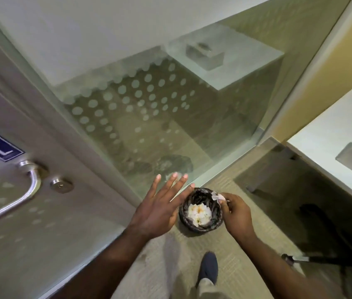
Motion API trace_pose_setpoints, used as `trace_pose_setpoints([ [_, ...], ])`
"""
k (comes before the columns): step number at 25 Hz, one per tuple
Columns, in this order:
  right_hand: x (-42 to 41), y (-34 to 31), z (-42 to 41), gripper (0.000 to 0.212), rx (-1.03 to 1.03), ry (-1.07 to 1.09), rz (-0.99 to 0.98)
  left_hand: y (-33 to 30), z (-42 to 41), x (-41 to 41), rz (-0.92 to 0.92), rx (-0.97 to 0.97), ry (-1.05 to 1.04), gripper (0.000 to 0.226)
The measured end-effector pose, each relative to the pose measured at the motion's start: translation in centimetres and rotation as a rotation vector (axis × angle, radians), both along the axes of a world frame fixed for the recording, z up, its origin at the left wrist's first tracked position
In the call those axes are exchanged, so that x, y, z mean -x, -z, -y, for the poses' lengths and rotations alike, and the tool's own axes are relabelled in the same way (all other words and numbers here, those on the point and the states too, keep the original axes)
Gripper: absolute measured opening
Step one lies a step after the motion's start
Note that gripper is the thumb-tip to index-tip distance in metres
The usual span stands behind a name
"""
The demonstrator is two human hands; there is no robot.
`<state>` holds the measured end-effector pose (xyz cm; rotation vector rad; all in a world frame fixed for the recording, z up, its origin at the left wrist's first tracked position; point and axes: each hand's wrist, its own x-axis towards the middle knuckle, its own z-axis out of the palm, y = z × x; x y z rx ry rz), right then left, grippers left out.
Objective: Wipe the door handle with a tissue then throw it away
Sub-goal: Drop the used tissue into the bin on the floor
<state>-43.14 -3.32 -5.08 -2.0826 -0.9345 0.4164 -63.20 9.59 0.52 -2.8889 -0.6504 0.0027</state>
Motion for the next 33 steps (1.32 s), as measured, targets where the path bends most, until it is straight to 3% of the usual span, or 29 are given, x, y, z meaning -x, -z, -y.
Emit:
trace_pose_setpoints([
  [6, -5.2, 3.0, -3.7, 0.022, 0.144, -0.142, 0.062, 1.6, -5.9, -7.3, -0.050, -0.023, -0.006, 0.112],
  [15, -5.9, 9.7, -8.2, 0.025, 0.235, -0.149, 0.131, 5.0, -13.6, -8.6, -0.016, -0.035, 0.077, 0.104],
  [20, -5.2, 14.7, -8.8, 0.025, 0.285, -0.203, 0.137, 6.4, -14.8, -8.3, 0.016, -0.007, 0.095, 0.100],
  [25, -6.0, 18.6, -9.6, 0.025, 0.478, -0.194, 0.055, 7.1, -14.9, -8.3, 0.070, 0.013, 0.089, 0.095],
  [29, -6.4, 19.2, -9.1, 0.044, 0.615, -0.163, 0.081, 7.2, -14.7, -8.4, 0.100, 0.028, 0.069, 0.095],
  [33, -6.3, 18.3, -7.3, 0.036, 0.598, -0.122, 0.057, 6.6, -14.2, -8.5, 0.080, 0.025, 0.044, 0.099],
])
